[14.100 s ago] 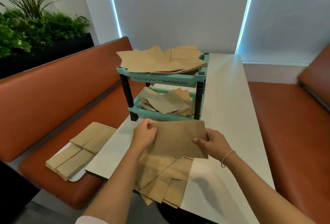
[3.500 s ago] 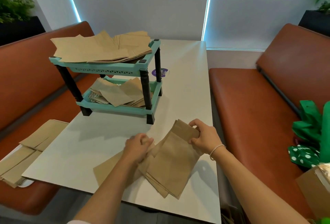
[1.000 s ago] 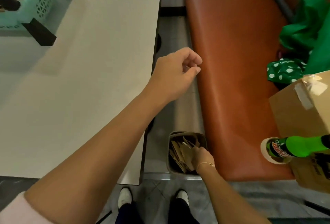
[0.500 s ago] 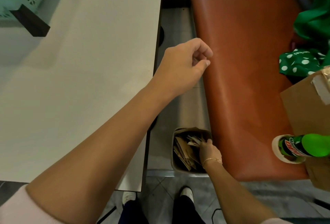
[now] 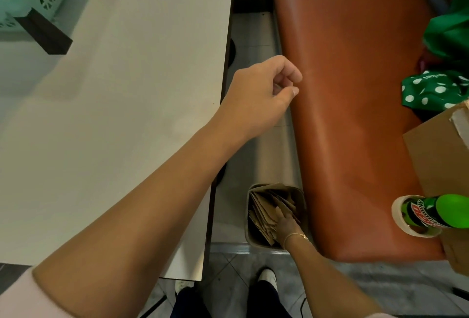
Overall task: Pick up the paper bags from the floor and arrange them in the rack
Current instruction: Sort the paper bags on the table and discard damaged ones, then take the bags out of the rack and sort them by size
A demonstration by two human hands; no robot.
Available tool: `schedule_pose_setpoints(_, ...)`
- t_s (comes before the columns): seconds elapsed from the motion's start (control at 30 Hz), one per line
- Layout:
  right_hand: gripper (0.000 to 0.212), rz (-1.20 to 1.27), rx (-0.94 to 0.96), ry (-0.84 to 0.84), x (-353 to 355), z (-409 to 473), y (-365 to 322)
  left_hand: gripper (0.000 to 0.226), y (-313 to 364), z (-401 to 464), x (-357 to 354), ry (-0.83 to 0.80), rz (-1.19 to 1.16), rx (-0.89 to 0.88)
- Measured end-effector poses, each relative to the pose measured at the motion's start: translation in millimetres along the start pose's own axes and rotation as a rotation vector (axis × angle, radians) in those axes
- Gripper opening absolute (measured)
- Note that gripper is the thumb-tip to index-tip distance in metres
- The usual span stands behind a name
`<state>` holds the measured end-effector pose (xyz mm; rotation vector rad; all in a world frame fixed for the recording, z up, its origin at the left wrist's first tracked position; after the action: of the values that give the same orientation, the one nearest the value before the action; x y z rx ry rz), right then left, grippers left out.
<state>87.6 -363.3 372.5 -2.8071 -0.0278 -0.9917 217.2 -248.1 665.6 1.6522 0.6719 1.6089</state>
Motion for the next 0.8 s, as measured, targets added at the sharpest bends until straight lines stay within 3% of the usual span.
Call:
schedule_pose_setpoints(0.1,0.047,-0.066,0.036,-0.056,6.9,-7.4,-3.0,0.013,2.0,-1.5,2.1,-0.003,-0.018,0.021)
schedule_pose_setpoints(0.23,0.040,0.281,-0.041,0.017,56.8,-25.6,-9.1,0.013,10.3,-6.1,9.5,-0.014,-0.015,0.058)
schedule_pose_setpoints(0.47,0.038,0.160,0.065,0.189,175.3,-73.8,-35.3,0.008,29.6,-20.5,55.6,-0.038,0.055,0.124)
schedule_pose_setpoints(0.8,0.033,0.072,0.077,0.528,330.5,-193.6,-122.9,0.019,41.2,-45.6,189.5,-0.005,0.167,0.140)
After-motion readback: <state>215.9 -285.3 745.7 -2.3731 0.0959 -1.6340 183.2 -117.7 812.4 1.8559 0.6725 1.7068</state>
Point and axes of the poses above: each hand's wrist, its own z-axis towards the middle knuckle, its own x-axis out of the back of the hand, y = z × x, the point moved 3 cm from there along z, towards the middle knuckle, and after that the axes turned 7 degrees about x, right-handed, at the moved point
